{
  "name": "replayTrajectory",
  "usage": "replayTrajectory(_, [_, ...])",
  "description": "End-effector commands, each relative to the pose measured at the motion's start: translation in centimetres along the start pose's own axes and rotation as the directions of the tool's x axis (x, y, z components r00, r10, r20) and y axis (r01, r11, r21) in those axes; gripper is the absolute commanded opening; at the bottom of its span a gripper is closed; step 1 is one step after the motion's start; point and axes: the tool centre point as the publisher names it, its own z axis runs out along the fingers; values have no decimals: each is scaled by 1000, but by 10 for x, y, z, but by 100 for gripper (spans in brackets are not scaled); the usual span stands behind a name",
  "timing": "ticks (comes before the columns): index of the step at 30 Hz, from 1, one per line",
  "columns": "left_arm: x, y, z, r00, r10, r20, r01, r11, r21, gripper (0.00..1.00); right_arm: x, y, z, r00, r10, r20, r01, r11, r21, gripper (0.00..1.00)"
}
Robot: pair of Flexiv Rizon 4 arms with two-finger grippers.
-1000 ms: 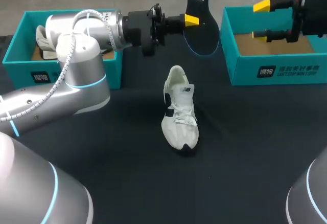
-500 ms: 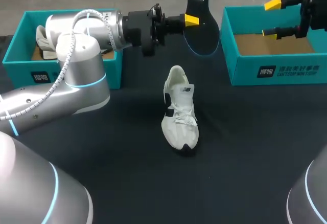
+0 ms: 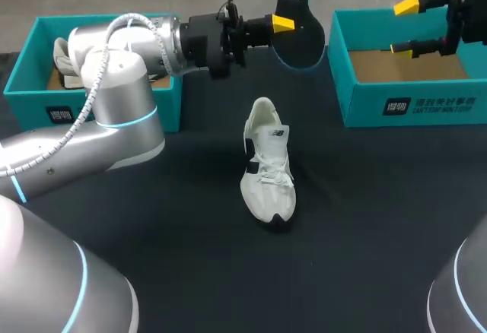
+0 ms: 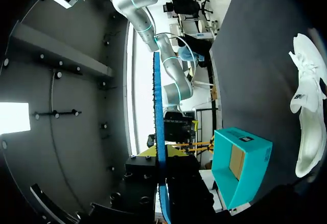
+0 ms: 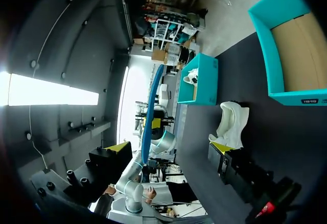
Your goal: Take the shoe out of the shoebox, open the shoe tongue, remove and reinsert the insole, then place the shoe into the shoebox
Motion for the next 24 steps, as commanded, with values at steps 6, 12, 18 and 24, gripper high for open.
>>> replayTrajectory(6, [-16, -12, -14, 821, -570, 32, 570, 815, -105, 0, 0, 1, 0, 1000, 1, 1, -1, 1000, 2, 100])
replayTrajectory(12, [-23, -14, -25, 626, -777, -69, 771, 630, -96, 0, 0, 1, 0, 1000, 1, 1, -1, 1000, 2, 100])
replayTrajectory(18, [-20, -12, -27, 447, -883, -141, 890, 456, -31, 0, 0, 1, 0, 1000, 1, 1, -1, 1000, 2, 100])
replayTrajectory(24, [-18, -11, -26, 418, -899, -130, 906, 424, -19, 0, 0, 1, 0, 1000, 1, 1, -1, 1000, 2, 100])
